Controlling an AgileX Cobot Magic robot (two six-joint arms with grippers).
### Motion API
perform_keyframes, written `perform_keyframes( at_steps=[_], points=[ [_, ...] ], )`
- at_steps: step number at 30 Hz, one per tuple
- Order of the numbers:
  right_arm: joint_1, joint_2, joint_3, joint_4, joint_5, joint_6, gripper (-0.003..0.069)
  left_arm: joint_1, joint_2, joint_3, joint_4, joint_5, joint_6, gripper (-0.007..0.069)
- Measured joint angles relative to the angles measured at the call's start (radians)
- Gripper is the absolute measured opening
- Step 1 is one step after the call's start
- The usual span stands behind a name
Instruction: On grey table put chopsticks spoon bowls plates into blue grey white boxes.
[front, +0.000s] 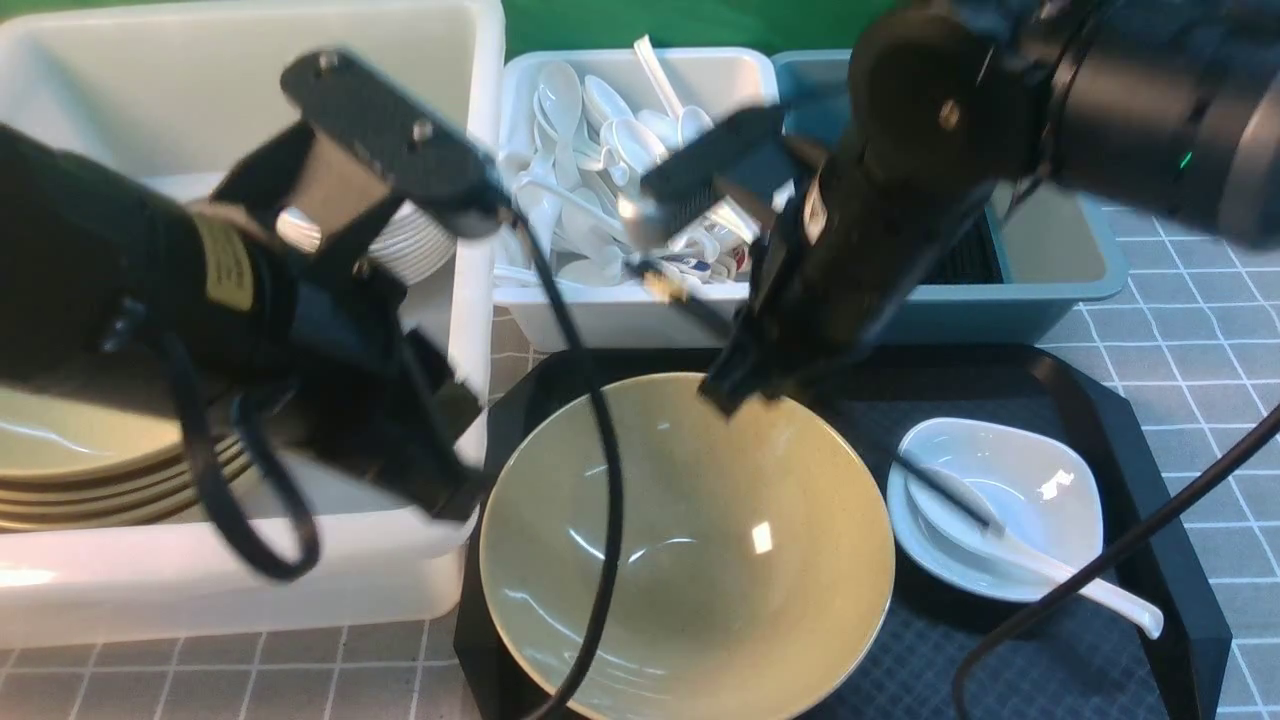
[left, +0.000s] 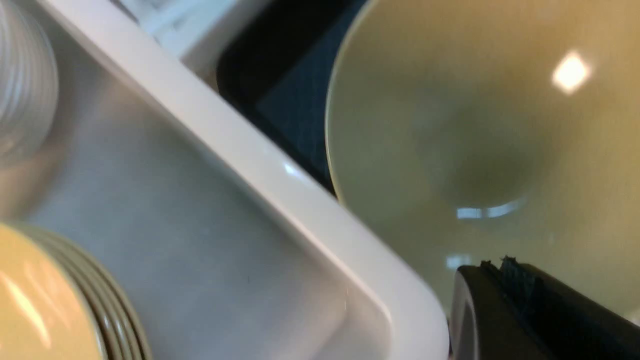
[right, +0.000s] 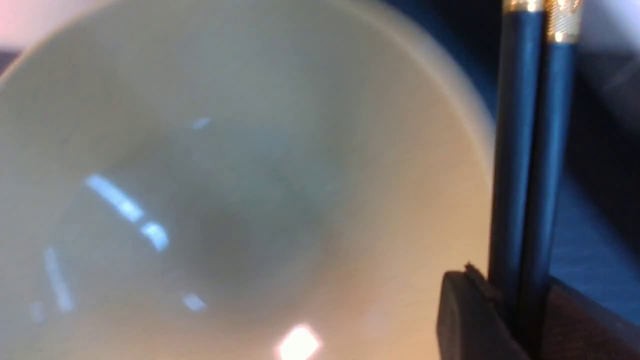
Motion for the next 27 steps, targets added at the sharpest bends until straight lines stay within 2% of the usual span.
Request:
perform_keyframes(
  at_steps=[3,9,10,14,23,27],
  points=[
    [-0.025,-0.002,-0.064,-0.031,-0.003,0.000,0.0154,0.000,0.035,0.000,-0.008,-0.097,-0.009,-0.0008],
    [-0.139,-0.002,-0.131,-0.041,-0.089,0.020,0.0154,0.000,0.159,-0.008,-0.008,-0.306,-0.012,-0.0008],
    [-0.191,-0.002,-0.137,-0.042,-0.147,0.039,0.0154,0.000,0.204,-0.025,-0.008,-0.371,-0.012,-0.0008],
    [-0.294,0.013,-0.141,-0.048,-0.335,0.126,0.0154,0.000,0.298,-0.112,0.000,-0.497,-0.012,-0.0008],
    [-0.454,0.205,-0.141,-0.049,-0.750,0.337,0.0154,0.000,0.340,-0.274,0.035,-0.551,-0.012,-0.0008],
    [-0.469,0.294,-0.141,-0.049,-0.793,0.343,0.0154,0.000,0.339,-0.275,0.065,-0.515,-0.009,-0.0008]
  ],
)
